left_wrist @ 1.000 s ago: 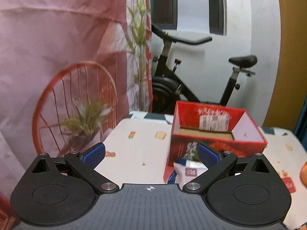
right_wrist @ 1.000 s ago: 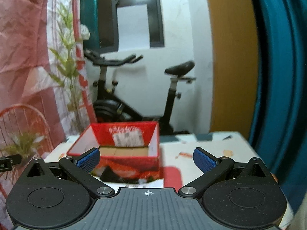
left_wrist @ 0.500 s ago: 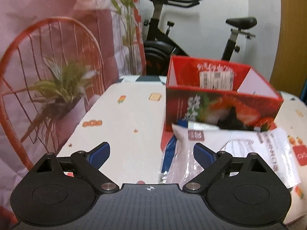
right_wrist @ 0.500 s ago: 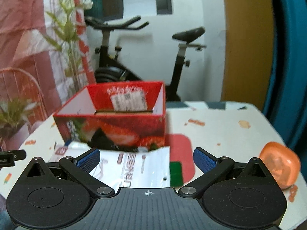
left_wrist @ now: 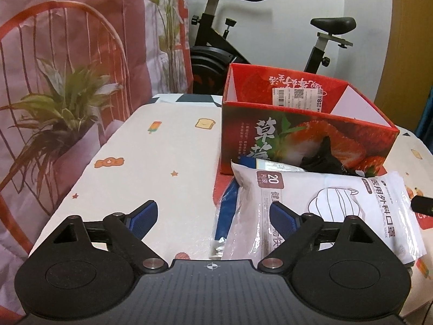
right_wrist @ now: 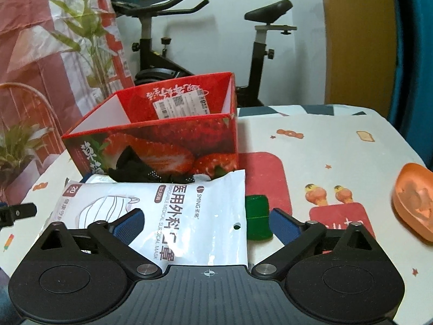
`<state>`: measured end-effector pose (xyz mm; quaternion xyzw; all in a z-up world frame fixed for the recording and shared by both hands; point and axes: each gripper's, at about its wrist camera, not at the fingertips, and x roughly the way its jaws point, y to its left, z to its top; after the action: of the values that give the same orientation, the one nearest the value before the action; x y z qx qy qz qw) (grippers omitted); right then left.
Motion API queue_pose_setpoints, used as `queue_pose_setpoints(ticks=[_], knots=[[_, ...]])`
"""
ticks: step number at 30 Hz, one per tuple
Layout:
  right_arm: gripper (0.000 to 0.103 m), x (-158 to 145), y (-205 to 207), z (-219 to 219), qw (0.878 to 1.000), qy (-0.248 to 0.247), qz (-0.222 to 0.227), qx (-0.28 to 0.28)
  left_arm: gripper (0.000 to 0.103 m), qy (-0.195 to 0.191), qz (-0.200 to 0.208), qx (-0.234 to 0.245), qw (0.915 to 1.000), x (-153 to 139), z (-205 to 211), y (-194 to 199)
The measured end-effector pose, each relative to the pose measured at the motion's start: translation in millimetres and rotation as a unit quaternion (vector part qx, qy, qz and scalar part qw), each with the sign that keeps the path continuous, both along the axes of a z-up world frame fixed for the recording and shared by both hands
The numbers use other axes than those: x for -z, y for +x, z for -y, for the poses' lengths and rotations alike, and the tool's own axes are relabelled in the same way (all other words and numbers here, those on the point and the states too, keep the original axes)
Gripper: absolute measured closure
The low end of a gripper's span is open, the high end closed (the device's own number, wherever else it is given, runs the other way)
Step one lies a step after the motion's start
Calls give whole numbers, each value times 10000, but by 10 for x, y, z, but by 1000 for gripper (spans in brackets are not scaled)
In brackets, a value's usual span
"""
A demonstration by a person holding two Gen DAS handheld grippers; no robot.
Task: Organize soft objects
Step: 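Move the right tool down to the white mask bag beside the red box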
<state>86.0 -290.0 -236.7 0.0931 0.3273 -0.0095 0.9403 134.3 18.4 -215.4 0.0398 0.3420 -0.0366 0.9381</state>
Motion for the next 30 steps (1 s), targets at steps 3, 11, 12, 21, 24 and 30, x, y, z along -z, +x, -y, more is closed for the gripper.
queue_pose_setpoints(ticks=[3,11,12,21,24,30], knots=[[16,16,36,7,9999,-56,7,-149,19,-56,-41,39,10000,-6,-1,39],[31,106,129,160,9990,298,-106,-307,46,-324,-170,226,9991,-8,7,129],[34,129,141,177,9988,356,-131,-319,50,-383,-204,261,9987,-4,8,141],[38,271,302,231,9961,609,-416,-482,52,-857,-614,685,9921,166,90,326],[37,299,338,245,9953,660,-484,-516,52,-877,-834,740,9899,289,134,373],[36,339,412,210,9940,606,-591,-688,50,-986,-982,833,9868,427,107,437]])
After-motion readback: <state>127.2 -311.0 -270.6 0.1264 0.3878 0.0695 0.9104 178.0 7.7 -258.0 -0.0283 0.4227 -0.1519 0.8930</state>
